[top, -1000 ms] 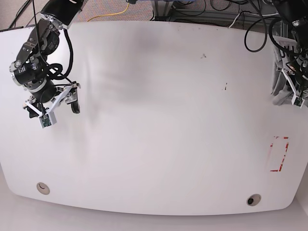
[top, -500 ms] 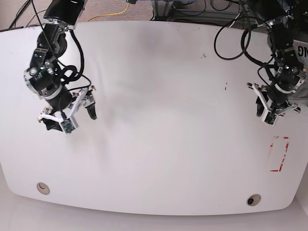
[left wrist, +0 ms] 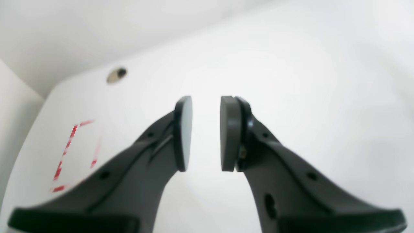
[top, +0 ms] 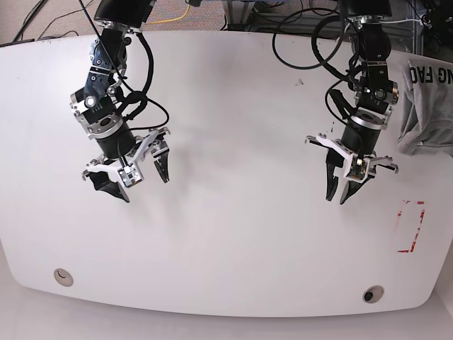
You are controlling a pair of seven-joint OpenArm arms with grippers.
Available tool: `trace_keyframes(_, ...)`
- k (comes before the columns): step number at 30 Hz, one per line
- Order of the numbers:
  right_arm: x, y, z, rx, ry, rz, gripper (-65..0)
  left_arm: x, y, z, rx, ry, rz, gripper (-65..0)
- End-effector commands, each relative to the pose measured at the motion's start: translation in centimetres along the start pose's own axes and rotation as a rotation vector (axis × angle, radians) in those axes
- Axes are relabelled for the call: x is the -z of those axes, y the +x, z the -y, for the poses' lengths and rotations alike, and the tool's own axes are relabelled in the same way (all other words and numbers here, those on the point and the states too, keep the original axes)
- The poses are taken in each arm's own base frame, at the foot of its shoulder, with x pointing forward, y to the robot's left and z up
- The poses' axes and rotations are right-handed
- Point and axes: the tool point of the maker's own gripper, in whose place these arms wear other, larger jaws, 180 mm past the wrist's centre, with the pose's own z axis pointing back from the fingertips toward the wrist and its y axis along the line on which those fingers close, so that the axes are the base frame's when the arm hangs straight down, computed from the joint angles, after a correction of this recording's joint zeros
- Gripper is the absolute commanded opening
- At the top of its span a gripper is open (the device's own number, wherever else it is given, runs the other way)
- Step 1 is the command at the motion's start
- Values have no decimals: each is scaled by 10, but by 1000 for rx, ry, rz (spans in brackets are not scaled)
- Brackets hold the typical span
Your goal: Layout the t-shirt on the table in an organized manner, then fold the t-shirt properly
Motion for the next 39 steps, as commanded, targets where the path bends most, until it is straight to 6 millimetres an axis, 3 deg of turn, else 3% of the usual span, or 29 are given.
trace_keyframes(1,-5,7,2,-1,-9,52,-141,-9,16,2,5,12,83,-517)
trace_keyframes(9,-29,-13,-19,30,22,107,-141,-52,7,19,-3,-11,64,-517)
trace_keyframes(14,-53,-29,-35,134,35,136,-141,-91,-9,27,-17,-22,19,-517)
trace_keyframes(22,-104,-75,-47,217,89,23,-141,-163,-43,47,-63,-63,-97,-518)
trace_keyframes(25,-124,-94,-47,260,85,-33,-141,-190,-54,45,-61,-60,-156,-521)
trace_keyframes(30,-161,-126,-72,325,135,-149,-141,-235,-65,45,-83,-32,-242,-521)
trace_keyframes(36,-199,-139,-92,388,170,-233,-141,-275,-75,49,-110,-9,-349,-519)
trace_keyframes(39,-228,-149,-109,438,201,-308,-141,-299,-81,54,-123,-11,-426,-519)
